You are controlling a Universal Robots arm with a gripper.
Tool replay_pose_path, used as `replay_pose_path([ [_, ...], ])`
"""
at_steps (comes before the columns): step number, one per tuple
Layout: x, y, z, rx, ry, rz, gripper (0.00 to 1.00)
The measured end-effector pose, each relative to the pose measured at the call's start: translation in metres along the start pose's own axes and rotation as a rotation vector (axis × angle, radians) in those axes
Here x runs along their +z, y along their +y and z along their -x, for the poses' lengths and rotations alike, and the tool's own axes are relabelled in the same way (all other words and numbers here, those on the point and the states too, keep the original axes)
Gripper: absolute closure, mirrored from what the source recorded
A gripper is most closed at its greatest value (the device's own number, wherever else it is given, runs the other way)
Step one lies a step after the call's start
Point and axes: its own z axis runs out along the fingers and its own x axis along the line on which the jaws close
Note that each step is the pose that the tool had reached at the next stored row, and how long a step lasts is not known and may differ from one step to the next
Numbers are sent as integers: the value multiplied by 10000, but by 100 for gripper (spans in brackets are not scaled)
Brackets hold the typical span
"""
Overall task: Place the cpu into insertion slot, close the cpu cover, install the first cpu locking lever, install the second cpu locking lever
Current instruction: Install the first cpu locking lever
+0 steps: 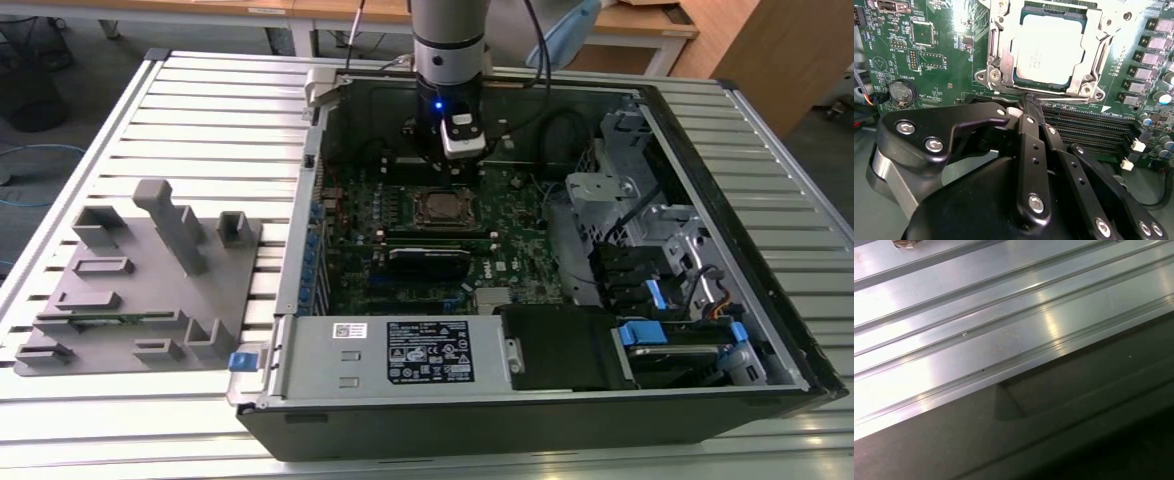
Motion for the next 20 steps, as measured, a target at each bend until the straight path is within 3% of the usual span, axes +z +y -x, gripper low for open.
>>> replay_pose_path([
  [14, -12, -48, 8, 1, -8, 3, 90],
  [20, -12, -55, 8, 15, 10, 120, 90],
])
